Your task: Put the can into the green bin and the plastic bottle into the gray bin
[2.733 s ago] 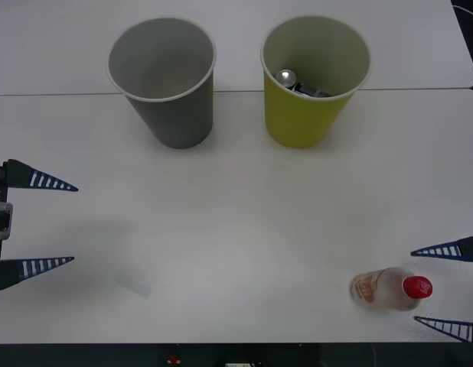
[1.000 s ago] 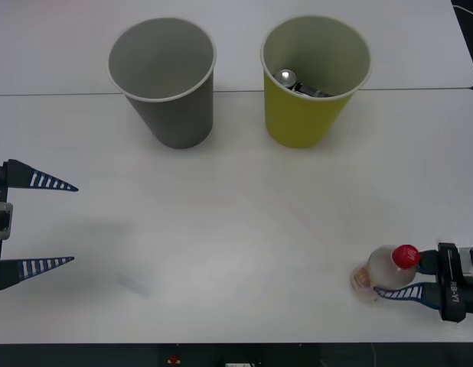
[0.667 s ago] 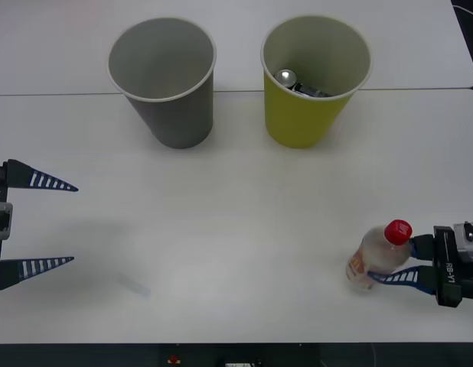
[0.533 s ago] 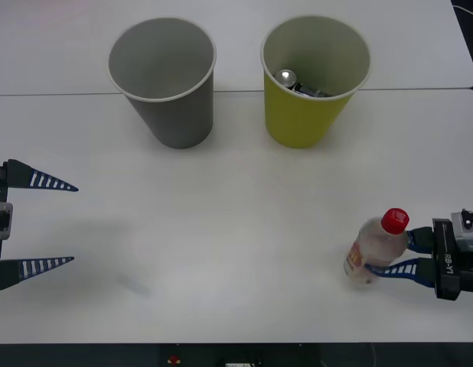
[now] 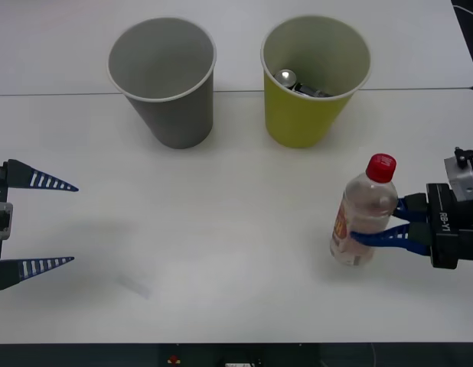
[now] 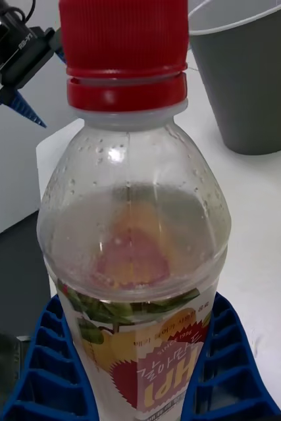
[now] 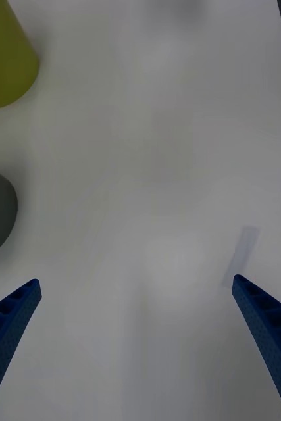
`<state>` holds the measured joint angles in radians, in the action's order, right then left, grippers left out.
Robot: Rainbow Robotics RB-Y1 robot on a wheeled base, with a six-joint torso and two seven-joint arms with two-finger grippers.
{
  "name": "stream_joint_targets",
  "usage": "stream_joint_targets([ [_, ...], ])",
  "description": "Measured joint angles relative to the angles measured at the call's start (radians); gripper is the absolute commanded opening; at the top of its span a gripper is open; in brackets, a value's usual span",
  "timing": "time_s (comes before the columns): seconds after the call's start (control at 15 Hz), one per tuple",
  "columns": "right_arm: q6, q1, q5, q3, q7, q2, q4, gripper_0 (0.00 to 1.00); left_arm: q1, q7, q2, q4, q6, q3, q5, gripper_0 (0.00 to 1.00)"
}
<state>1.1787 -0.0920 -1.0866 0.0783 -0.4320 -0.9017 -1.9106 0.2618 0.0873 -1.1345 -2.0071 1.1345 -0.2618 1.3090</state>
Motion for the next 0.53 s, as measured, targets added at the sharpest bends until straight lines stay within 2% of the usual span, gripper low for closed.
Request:
stream_joint_targets([
  [0.13, -0.049, 0.0, -0.04, 0.012, -0.126, -0.002, -0.085, 0.0, 0.0, 0.0, 0.0, 0.0, 0.0, 0.0, 0.0, 1.0],
  [0.33, -0.11, 0.018, -0.164, 0.035, -0.382, -0.007, -0.228, 0.0, 0.0, 0.0, 0.0, 0.0, 0.0, 0.0, 0.0, 1.0],
  [0.53, -0.122, 0.089, -0.274, 0.039, -0.624, -0.008, -0.318, 0.0, 0.0, 0.0, 0.0, 0.0, 0.0, 0.0, 0.0, 1.0],
])
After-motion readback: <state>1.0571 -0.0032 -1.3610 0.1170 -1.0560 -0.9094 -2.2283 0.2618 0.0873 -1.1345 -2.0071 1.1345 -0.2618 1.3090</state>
